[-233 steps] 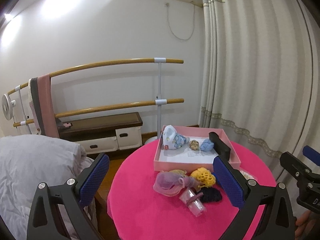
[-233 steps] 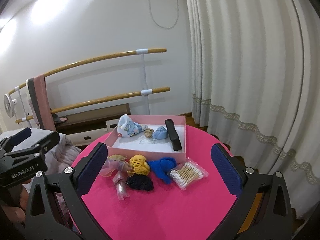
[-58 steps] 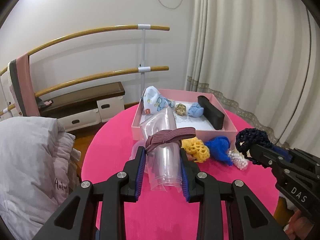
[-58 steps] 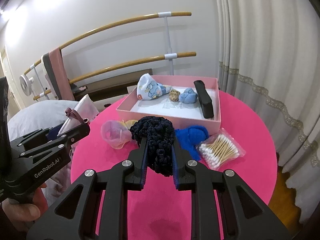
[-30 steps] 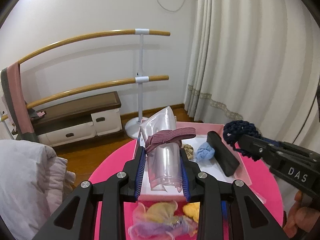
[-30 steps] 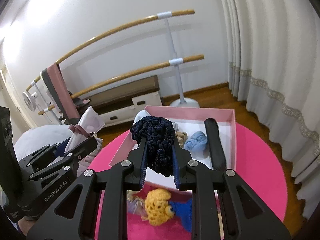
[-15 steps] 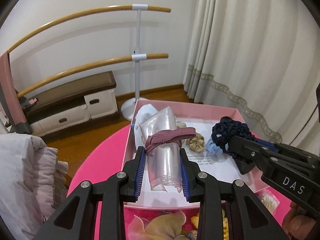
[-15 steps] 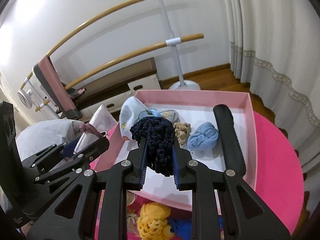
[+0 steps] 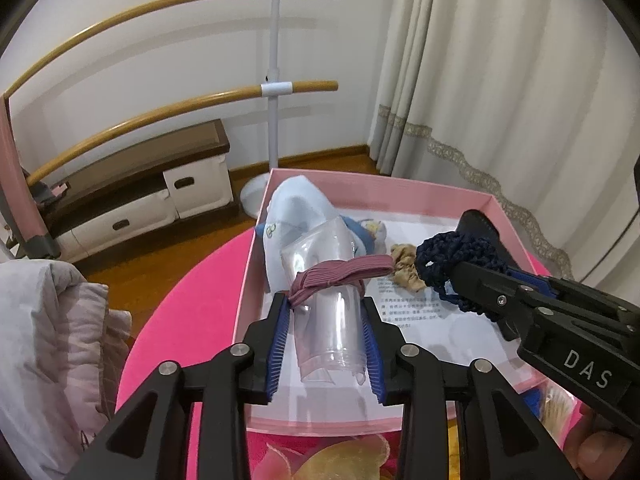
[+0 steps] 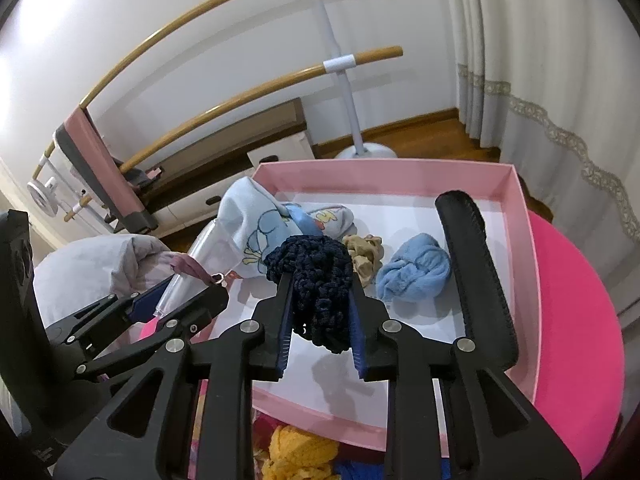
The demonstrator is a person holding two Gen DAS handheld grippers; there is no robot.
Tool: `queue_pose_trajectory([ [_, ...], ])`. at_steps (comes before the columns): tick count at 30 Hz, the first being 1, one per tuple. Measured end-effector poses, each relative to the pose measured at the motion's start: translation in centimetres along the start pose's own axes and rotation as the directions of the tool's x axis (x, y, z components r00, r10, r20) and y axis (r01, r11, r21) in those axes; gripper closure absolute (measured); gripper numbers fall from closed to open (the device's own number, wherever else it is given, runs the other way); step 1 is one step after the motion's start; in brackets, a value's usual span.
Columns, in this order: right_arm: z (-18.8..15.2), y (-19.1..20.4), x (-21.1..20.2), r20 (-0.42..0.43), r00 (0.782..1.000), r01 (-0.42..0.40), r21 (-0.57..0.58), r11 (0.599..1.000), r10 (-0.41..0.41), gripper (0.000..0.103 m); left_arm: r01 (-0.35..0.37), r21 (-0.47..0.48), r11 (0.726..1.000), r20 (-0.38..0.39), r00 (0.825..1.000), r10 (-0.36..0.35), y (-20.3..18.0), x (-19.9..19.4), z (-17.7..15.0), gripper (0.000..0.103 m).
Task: Organize soft objects
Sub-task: 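Open both tools to drop the cup and hairnet into the box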
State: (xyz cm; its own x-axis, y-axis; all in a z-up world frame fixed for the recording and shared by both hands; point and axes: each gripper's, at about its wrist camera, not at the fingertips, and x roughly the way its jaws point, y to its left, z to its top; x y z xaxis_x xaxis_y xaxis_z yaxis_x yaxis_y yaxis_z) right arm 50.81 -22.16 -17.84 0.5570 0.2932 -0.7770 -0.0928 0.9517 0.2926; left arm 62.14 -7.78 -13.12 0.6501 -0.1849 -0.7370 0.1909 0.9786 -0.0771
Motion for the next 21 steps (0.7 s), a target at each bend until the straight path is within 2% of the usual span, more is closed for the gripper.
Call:
queue_pose_trajectory([
  [2,-0.1,-0.1,0.3,-0.007,1.000,0.002,0.008,1.000,-0.002,0.075,-0.011,0.000,1.000,0.001,1.000,0.011,0.1,0.0,0.1,0.054],
  [4,-0.1,-0.2,0.4,-0.009,1.000,-0.003,0.020,1.000,0.003,0.071,-0.037,-0.002,0.999,0.013,0.999,0.037,0.0,-0.1,0.3,0.024],
  [5,-0.2,-0.3,0.3,-0.007,1.000,-0.005,0.027,1.000,0.005,0.069,-0.047,-0.001,0.999,0.022,0.999,0.047,0.0,-0.2,0.3,0.018],
  [6,-0.2,-0.4,0.3,-0.006,1.000,-0.007,0.030,1.000,0.007,0.061,-0.042,0.000,0.999,0.033,0.999,0.042,0.0,-0.4,0.1,0.015],
  [7,-0.2,-0.4,0.0,0.001,1.000,-0.012,0.033,0.999,0.012,0.053,-0.039,-0.001,0.999,0.043,0.998,0.039,0.0,-0.7,0.2,0.014],
  [9,-0.2,-0.2,-0.5,0.011,1.000,-0.016,0.032,0.999,0.015,0.047,-0.049,-0.009,0.999,0.058,0.997,0.049,0.3,-1.2,-0.3,0.010],
  [11,-0.3,-0.2,-1.2,0.032,0.999,-0.028,0.042,0.999,0.027,0.024,-0.055,-0.021,0.998,0.085,0.995,0.057,0.4,-1.9,-0.3,0.004],
  [12,-0.3,-0.1,-1.6,0.046,0.999,-0.027,0.044,0.999,0.025,0.003,-0.061,-0.024,0.998,0.097,0.993,0.063,0.5,-2.2,-0.8,0.001],
  [13,-0.4,0.1,-2.4,0.072,0.997,-0.024,0.040,0.999,0.021,0.000,-0.068,-0.027,0.997,0.109,0.991,0.071,0.5,-2.6,-0.9,0.000],
  [16,-0.5,0.3,-4.2,0.112,0.994,-0.022,0.047,0.999,0.016,0.000,-0.109,-0.029,0.994,0.150,0.982,0.112,0.2,-4.3,-1.8,0.000],
  [21,-1.1,0.2,-7.7,0.192,0.981,-0.021,0.076,0.997,0.006,0.000,-0.136,-0.022,0.990,0.201,0.970,0.138,-0.8,-7.0,-4.1,0.000],
])
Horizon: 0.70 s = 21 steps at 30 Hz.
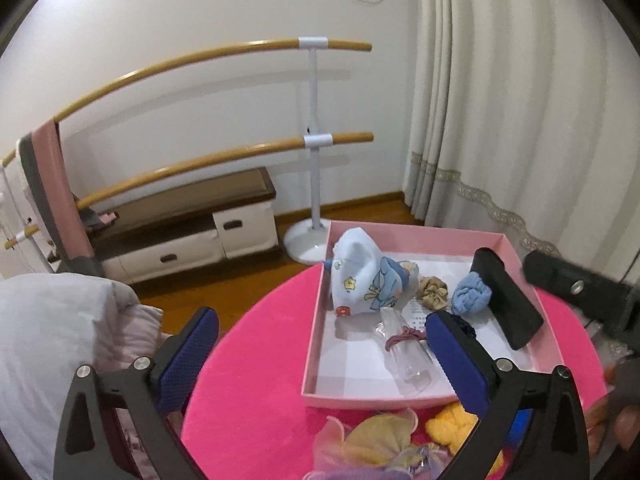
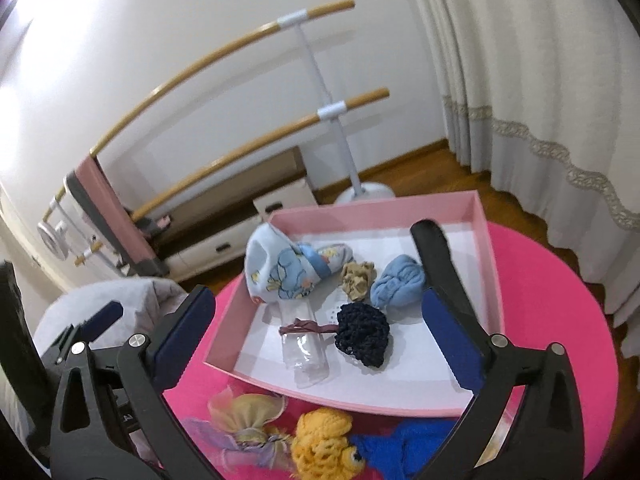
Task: Organize soft objects
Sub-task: 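Open both tools to drop the cup and hairnet into the box, then withdraw both tools from the box back over the table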
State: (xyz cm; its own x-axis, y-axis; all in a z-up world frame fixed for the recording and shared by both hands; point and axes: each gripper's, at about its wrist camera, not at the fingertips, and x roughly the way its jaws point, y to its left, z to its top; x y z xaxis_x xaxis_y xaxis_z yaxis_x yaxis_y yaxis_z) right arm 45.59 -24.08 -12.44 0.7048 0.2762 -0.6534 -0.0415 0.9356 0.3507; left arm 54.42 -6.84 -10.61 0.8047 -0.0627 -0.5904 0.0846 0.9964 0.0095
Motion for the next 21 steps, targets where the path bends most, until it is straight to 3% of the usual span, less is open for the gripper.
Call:
queue_pose_trajectory([
  [13,-3.6,0.5,-12.6,0.179,0.983,0.054,-0.024,0.998,-0.049,0.000,0.012,0.000,1.000,0.123,0.992,-0.011,0.0,-11.1,-5.1,0.000],
  [21,-6.5,1.6,-17.4,0.240,0.965,0.122,-0.056,0.991,-0.105,0.000,0.035,-0.004,0.999,0.162,0.986,-0.034,-0.2,-16.8,-8.0,0.000],
])
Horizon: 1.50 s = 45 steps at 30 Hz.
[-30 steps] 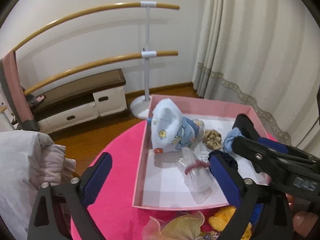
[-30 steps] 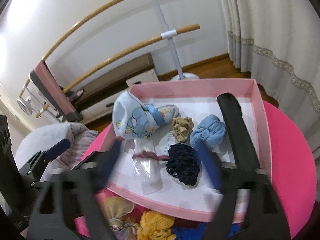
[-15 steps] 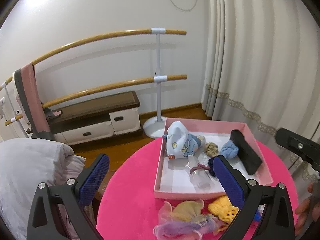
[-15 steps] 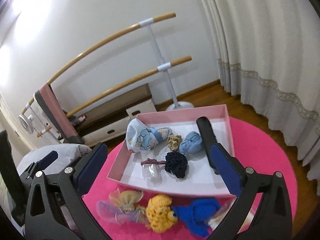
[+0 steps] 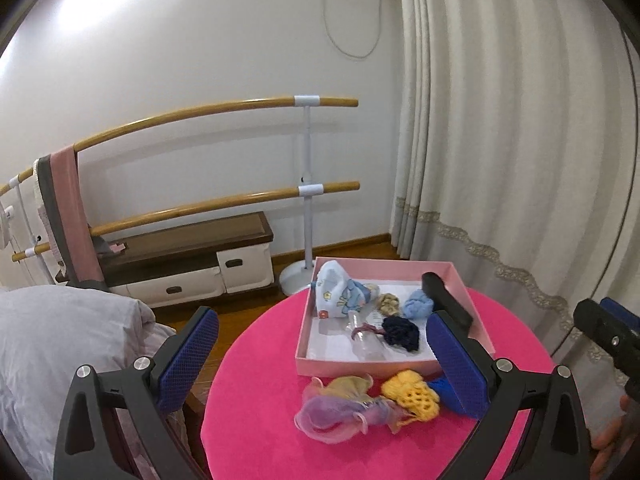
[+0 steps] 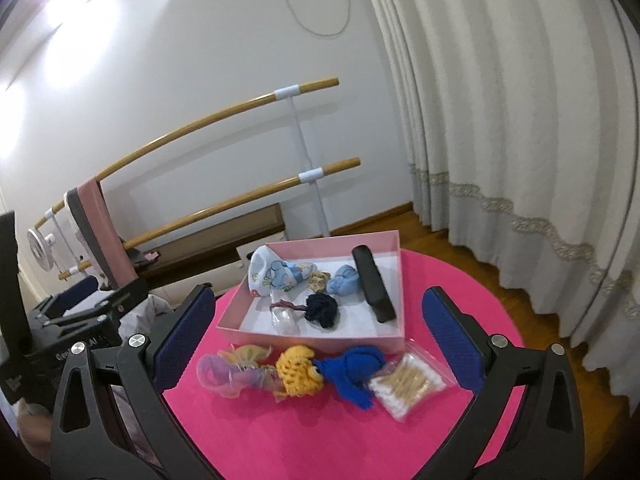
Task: Organize soft objects
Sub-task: 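Withdraw both tools from the box back over the table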
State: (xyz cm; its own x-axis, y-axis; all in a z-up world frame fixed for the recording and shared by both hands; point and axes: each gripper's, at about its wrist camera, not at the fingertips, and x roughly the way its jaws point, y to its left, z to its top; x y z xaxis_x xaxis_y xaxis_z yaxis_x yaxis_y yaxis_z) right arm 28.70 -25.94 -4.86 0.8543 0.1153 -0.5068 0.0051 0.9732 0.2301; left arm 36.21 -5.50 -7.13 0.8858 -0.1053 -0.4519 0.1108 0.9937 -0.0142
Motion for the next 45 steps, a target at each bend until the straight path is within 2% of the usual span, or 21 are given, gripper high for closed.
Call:
queue_pose_trajectory([
  [7,-1.6,0.9,-2.4,0.021,0.999,0.049,-0.042,0.998,-0.048,0.000,0.005,-0.004,1.000,0.013,1.000,-0.005,0.1,-4.2,-1.9,0.000],
  [18,-3.7,1.7,-3.8,0.007,0.998,0.064,-0.075,0.995,-0.064,0.000,0.015,-0.019,1.000,-0.012,1.000,-0.015,0.6,-8.6,-4.4,0.000],
  [33,-5.1,2.1,-5.2,0.009,0.997,0.073,-0.092,0.993,-0.072,0.000,0.011,-0.066,0.998,-0.008,1.000,-0.012,1.9,-12.0,-5.7,0.000],
  [45,-5.5,1.5,-5.7,0.005,0.996,0.084,-0.091,0.992,-0.084,0.000,-0.002,-0.057,0.998,-0.016,1.000,0.001,1.7,-12.4,-6.5,0.000],
])
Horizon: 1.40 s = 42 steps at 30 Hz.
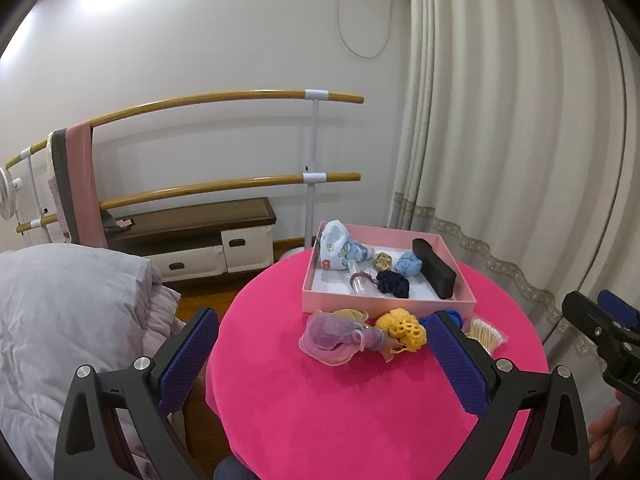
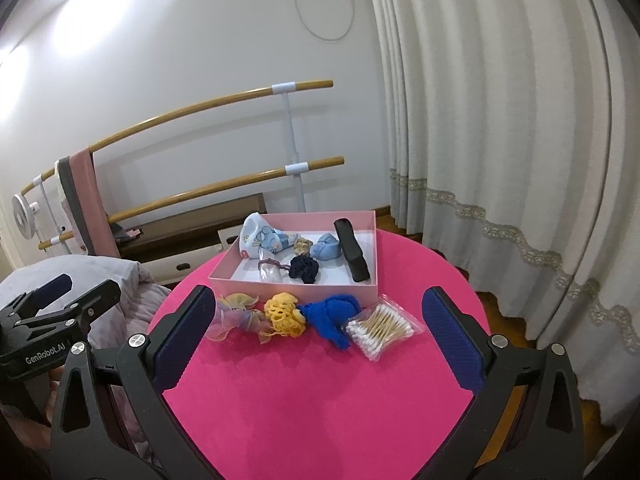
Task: Organize soft objects
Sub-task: 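Withdraw both tools from the box back over the table, then reach the left tool to the sheer organza scrunchie while the right tool reaches the cotton swab bag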
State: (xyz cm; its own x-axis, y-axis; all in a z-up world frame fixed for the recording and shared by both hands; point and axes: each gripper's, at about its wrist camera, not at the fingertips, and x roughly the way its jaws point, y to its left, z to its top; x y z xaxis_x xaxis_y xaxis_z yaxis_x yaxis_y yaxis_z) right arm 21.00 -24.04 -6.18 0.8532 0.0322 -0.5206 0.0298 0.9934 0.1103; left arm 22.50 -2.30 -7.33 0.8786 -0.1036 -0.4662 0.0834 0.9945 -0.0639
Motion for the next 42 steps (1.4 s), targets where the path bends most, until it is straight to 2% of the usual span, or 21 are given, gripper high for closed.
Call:
queue_pose_trajectory([
  [12,-0.7,-0.6,1.1,-0.040,0.999,0.013,-0.003,1.000,-0.013,0.000,0.004,0.007,1.000,-0.034,0.999,-0.004,0.1,1.7,-0.8,0.000],
  [21,-2.8,-2.6,4.3,-0.141,0.989,0.050,0.021,0.999,-0.047,0.000,0.006,0.016,1.000,-0.112,0.994,-0.004,-0.4,5.4,-1.8,0.000],
  [32,-5.3,-4.6,9.7,-0.266,0.962,0.074,0.033,0.997,-0.063,0.000,-0.005,-0.001,1.000,-0.236,0.972,0.005,-1.4,14.2,-2.6,0.000],
  [42,-7.2,-6.6,14.5,-0.356,0.931,0.111,0.054,0.992,-0.084,0.000,-0.052,0.001,0.999,-0.262,0.964,0.050,-2.1,21.3,-2.8,0.000],
])
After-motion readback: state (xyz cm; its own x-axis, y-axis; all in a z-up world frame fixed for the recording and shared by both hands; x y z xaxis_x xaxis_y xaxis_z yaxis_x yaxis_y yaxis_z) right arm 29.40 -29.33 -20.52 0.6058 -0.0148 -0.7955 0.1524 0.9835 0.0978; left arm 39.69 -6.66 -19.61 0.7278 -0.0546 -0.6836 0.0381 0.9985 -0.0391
